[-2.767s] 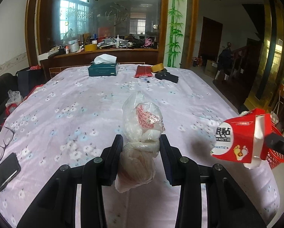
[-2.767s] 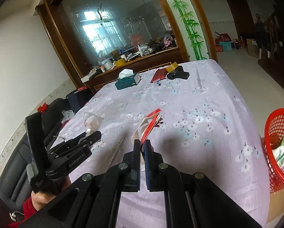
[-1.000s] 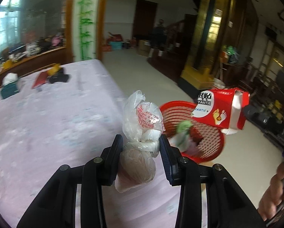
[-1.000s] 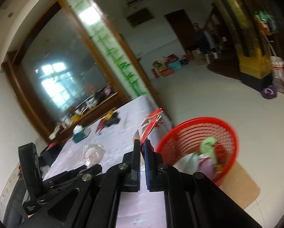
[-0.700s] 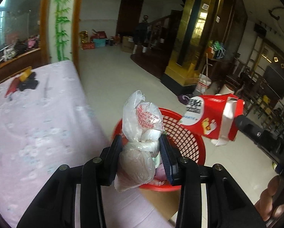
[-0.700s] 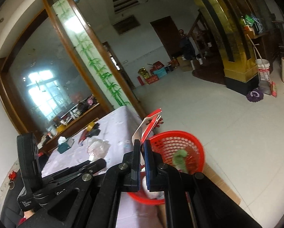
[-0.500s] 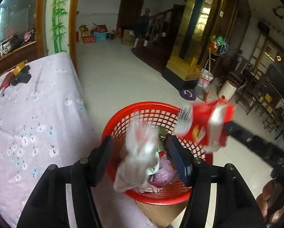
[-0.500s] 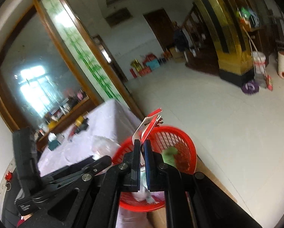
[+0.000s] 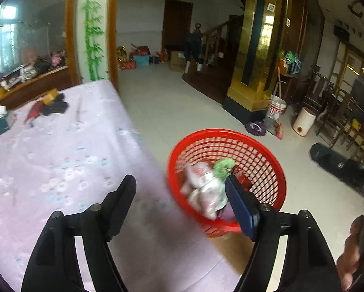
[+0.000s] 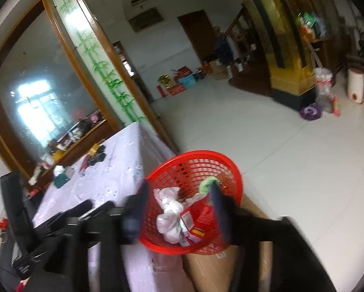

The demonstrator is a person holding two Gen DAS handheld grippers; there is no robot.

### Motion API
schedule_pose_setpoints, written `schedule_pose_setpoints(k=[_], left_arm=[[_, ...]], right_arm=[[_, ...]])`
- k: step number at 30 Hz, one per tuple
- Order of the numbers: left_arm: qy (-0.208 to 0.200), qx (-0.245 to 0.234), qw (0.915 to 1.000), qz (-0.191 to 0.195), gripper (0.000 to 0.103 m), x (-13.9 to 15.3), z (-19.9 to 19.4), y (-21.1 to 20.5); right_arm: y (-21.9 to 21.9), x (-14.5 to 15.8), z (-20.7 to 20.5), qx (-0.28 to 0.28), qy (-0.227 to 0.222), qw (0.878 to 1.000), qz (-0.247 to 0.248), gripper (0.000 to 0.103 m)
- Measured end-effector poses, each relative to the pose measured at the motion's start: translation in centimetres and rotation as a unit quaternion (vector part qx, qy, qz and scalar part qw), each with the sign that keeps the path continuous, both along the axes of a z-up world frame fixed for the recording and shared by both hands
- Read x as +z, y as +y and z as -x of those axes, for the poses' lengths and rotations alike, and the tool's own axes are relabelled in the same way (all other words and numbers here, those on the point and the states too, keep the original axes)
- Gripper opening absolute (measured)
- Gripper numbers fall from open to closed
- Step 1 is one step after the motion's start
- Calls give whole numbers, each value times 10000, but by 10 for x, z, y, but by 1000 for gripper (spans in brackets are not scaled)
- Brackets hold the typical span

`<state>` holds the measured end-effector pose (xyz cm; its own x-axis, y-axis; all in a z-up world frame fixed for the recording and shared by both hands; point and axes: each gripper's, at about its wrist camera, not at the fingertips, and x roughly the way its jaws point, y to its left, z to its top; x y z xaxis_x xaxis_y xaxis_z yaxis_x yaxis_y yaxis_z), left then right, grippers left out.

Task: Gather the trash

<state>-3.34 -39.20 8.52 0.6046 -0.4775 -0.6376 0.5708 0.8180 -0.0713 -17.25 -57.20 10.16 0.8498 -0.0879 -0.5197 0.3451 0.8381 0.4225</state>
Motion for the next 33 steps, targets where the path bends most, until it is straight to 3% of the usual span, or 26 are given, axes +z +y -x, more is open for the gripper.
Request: schedule_pose_setpoints(k=[2, 5, 7, 14, 21, 24, 30, 33], left_arm=[[-75, 104, 9999, -32, 80, 0, 9, 17], [-268, 334, 9990, -90, 82, 3, 24, 49], [-463, 502, 9976, -92, 86, 7, 36, 72], [-851, 956, 9915, -221, 94, 2, 82, 140], [-943, 1511, 9829, -473, 99, -26, 134, 180], [-1080, 1607, 9790, -636, 100, -26, 140, 185], [-1015, 1691, 9790, -517, 100, -23, 132, 195], [-1053, 2197, 9669, -758, 100, -26, 126, 192]], right_arm=[[15, 4, 7, -144, 70, 9994, 311, 73], [44, 8, 15, -285, 289, 9948, 930, 87], [65, 8, 22, -340, 373, 9915, 1200, 90], [132, -1, 51, -723, 523, 9728, 2137, 103], [171, -22, 77, -770, 508, 9690, 2290, 103], [174, -26, 75, -745, 617, 9680, 2314, 103], [183, -28, 71, -737, 622, 9669, 2363, 103], [185, -29, 67, -652, 669, 9671, 2367, 103]])
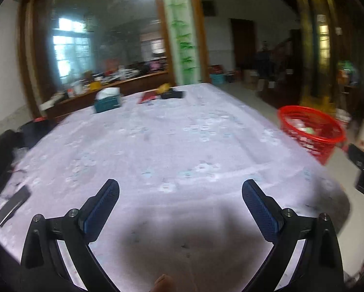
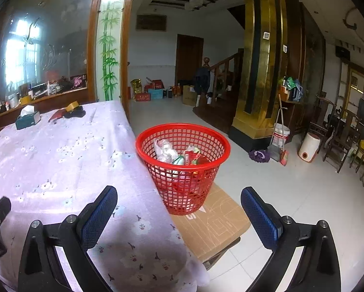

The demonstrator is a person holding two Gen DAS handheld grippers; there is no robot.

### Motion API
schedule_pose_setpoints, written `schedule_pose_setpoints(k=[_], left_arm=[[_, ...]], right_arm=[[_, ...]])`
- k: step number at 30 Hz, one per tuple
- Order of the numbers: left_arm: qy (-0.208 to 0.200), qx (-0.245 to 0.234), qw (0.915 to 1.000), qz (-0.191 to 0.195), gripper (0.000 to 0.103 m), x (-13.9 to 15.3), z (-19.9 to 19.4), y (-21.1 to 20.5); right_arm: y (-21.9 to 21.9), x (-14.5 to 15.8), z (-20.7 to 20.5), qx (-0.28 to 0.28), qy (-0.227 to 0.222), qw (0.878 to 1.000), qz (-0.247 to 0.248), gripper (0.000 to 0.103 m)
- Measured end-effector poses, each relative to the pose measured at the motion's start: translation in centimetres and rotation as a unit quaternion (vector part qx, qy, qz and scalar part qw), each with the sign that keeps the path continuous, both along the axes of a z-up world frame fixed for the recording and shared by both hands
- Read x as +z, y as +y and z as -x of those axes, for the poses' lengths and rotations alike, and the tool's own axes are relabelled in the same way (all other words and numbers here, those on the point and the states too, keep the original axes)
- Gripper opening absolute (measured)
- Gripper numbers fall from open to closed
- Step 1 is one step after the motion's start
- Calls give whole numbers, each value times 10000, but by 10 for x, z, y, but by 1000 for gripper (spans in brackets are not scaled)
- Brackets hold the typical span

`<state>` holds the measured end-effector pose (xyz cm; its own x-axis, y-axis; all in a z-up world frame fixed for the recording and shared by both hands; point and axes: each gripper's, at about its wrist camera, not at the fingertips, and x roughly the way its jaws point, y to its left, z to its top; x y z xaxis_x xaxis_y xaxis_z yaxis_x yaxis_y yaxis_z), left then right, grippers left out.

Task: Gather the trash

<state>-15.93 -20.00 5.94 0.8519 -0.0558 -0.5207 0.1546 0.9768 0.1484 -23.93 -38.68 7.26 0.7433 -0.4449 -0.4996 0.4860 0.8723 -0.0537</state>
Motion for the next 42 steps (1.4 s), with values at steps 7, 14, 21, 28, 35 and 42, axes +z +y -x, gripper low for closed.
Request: schedule_pose_setpoints(k=[7, 14, 21, 28, 35, 42], left_arm=[[447, -177, 9987, 156, 100, -8, -9, -1], [324, -45, 9995, -16, 100, -7, -8, -5], [347, -130, 9990, -255, 100, -11, -8, -10], [312, -176, 9985, -421, 100, -13, -6, -13], [392, -174, 9984, -369, 100, -15, -8, -11], [418, -170, 9984, -347, 100, -15, -9, -10]], right_arm=[[0, -3, 0, 6, 35, 10000, 68, 103], [-2, -4, -2, -9, 63, 10000, 9, 103], [-3, -6, -4, -1, 103, 9999, 35, 103], [-2, -7, -5, 8, 125, 9999, 31, 103], [-2, -8, -6, 9, 157, 9999, 31, 103], [-1, -8, -5, 22, 174, 9998, 25, 103]])
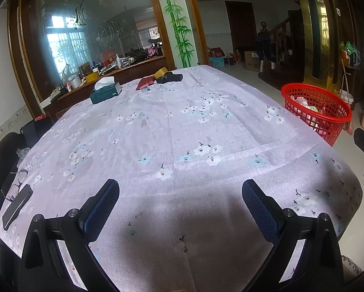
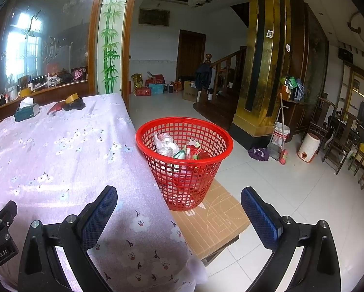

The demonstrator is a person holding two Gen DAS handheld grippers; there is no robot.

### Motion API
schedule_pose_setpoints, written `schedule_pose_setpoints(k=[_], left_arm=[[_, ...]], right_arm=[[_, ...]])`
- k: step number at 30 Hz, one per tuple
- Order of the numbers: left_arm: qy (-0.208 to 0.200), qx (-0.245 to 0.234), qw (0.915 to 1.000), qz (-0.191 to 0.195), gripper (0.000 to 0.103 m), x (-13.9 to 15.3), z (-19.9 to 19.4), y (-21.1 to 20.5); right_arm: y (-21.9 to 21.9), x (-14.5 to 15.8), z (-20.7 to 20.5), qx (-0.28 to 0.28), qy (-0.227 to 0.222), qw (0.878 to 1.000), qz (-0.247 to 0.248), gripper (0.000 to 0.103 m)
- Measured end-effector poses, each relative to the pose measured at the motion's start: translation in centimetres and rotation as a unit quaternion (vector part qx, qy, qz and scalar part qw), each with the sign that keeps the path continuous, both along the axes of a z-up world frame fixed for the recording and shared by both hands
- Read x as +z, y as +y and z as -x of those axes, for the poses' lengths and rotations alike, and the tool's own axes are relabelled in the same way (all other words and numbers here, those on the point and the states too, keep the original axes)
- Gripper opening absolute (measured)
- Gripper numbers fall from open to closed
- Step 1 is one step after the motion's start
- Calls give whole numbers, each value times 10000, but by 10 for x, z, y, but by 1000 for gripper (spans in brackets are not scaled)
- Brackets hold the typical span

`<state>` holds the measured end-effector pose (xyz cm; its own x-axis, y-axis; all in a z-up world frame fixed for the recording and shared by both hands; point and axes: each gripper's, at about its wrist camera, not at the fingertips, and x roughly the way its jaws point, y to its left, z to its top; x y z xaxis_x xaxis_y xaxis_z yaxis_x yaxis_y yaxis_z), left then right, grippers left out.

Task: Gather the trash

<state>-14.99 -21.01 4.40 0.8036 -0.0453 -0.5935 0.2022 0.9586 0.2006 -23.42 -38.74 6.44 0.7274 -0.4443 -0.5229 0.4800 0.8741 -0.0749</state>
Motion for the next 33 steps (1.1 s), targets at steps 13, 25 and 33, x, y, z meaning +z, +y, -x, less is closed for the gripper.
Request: schedule_pose_setpoints(k=[13, 25, 33], left_arm=[[22, -10, 10000, -4, 100, -1, 0, 0], [37, -12, 10000, 2, 100, -2, 0, 1], [73, -12, 10000, 16, 100, -6, 0, 2]], right_arm=[[-1, -2, 0, 10, 52, 10000, -18, 103], [-1, -4, 1, 28, 82, 10000, -21, 103], [-1, -5, 1, 47, 102, 9999, -6, 103]])
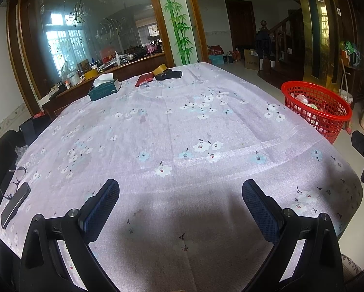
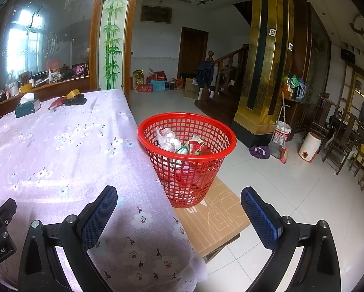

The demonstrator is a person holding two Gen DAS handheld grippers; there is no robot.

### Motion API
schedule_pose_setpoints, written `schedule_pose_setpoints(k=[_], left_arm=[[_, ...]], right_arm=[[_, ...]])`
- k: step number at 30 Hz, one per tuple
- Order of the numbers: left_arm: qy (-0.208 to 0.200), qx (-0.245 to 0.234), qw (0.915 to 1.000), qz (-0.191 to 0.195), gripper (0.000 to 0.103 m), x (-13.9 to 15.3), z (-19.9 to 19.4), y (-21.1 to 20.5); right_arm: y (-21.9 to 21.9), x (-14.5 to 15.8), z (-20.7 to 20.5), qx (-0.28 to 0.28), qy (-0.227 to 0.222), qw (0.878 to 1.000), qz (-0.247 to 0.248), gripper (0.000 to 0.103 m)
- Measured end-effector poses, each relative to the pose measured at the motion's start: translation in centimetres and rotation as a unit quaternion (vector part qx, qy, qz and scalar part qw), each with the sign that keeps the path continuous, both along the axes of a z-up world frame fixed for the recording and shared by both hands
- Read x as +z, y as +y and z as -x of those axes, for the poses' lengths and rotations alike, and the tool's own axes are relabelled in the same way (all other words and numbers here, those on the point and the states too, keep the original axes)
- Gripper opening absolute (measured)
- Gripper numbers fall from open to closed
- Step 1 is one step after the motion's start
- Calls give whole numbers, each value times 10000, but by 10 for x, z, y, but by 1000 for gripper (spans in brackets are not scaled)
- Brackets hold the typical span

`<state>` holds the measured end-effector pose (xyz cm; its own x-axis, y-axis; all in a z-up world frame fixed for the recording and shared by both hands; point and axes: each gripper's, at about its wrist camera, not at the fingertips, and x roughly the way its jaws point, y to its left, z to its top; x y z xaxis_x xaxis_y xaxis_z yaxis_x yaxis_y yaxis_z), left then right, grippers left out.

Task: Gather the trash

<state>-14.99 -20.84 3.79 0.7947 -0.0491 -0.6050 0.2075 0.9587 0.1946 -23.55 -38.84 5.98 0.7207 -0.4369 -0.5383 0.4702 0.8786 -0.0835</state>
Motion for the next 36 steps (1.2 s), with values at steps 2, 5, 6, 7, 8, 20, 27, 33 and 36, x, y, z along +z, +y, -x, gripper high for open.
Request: schedule_pose_setpoints(k=[2, 5, 6, 7, 8, 20, 27, 33, 36], left_arm=[[13, 3, 10000, 2, 100, -1, 0, 0], [13, 5, 10000, 4, 100, -1, -1, 0], [16, 1, 10000, 4, 100, -1, -1, 0], [18, 1, 10000, 3, 100, -1, -1, 0], [21, 0, 10000, 4, 100, -1, -1, 1], [36, -2, 10000, 6, 100, -2, -1, 1], [41, 0, 10000, 12, 100, -2, -2, 1], [46, -5, 10000, 9, 100, -2, -2, 1], [46, -12, 10000, 14, 100, -1, -2, 1]], right_arm=[[0, 0, 0, 4, 2, 10000, -3, 103], [1, 0, -2, 3, 15, 10000, -1, 103], [1, 0, -2, 6, 16, 10000, -3, 102], [1, 0, -2, 7, 19, 10000, -3, 103], [1, 0, -2, 2, 18, 10000, 1, 103], [1, -1, -1, 12, 27, 10000, -6, 103], [2, -1, -2, 13, 29, 10000, -6, 103], [2, -1, -2, 20, 33, 10000, -4, 103], [2, -1, -2, 25, 39, 10000, -16, 103]])
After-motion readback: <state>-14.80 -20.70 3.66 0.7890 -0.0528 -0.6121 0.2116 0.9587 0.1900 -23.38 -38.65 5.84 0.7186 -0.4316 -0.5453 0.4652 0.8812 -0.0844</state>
